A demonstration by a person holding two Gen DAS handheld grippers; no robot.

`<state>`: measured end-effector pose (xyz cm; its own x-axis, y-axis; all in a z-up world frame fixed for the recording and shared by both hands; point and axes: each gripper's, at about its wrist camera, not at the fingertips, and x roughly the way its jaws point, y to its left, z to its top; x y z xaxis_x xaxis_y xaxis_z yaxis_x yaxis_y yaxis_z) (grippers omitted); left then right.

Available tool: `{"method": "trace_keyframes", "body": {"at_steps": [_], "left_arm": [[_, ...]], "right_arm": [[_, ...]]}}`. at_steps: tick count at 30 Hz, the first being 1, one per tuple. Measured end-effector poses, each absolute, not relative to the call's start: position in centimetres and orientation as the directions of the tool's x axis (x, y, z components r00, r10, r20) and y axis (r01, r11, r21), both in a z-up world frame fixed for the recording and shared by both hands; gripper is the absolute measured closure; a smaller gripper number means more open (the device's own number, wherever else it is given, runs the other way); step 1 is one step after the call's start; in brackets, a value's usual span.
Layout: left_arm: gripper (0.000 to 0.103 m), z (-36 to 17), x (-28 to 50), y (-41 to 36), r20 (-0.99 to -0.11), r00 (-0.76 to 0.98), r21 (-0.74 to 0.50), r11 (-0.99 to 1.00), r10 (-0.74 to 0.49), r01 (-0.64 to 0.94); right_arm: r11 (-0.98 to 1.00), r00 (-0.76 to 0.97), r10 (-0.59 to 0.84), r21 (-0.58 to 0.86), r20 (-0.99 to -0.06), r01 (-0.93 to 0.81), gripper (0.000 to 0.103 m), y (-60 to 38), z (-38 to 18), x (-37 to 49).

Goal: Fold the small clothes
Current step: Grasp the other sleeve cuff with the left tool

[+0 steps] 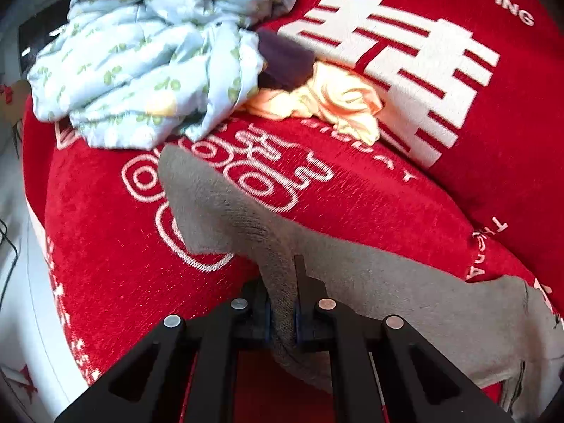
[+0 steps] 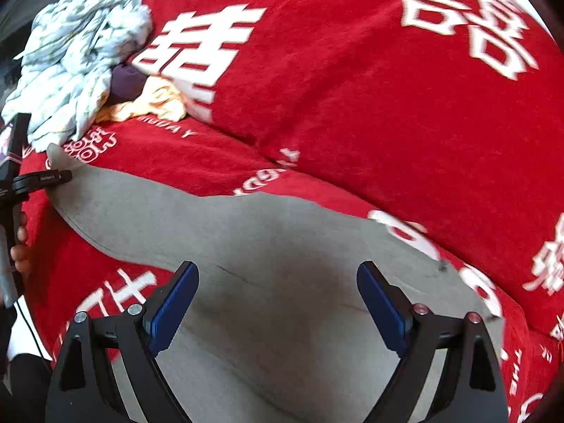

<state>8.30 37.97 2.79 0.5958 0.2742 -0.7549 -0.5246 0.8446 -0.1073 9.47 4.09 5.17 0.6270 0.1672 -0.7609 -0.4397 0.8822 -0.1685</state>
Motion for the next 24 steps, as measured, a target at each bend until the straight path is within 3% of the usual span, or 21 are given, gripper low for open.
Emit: {"method": "trace_keyframes", "body": {"at_steps": [8, 11, 16, 24], "left_arm": [[0.093, 6.0, 7.7, 36.0, -0.719, 0.632, -0.087, 0.864, 0.29, -0.496], [0.093, 6.8, 8.0, 35.2, -0.721, 0.634, -0.087, 0.87, 0.281, -0.485], [0.093, 7.9, 8.3, 33.1, -0.723, 0.636, -0.07, 0.887, 0.27, -0.456], [0.093, 9.3, 9.2, 27.7, -0.722, 0.644, -0.025, 0.92, 0.254, -0.391]], "right_arm": [[0.866, 0.569, 0.031, -0.262, -0.822, -0.426, 0.01, 11.4, -0.9, 13.8], [0.827, 0.434, 0.047, -0.209, -0.9, -0.521, 0.012, 14.1, -3.9, 13.6], [0.856, 0.491, 0.155, -0.132, -0.857, -0.5, 0.012, 13.6, -1.1, 11.9], [0.917, 0.536, 0.085, -0.144, -0.84, -0.371, 0.012, 7.0, 2.3, 13.5]]}}
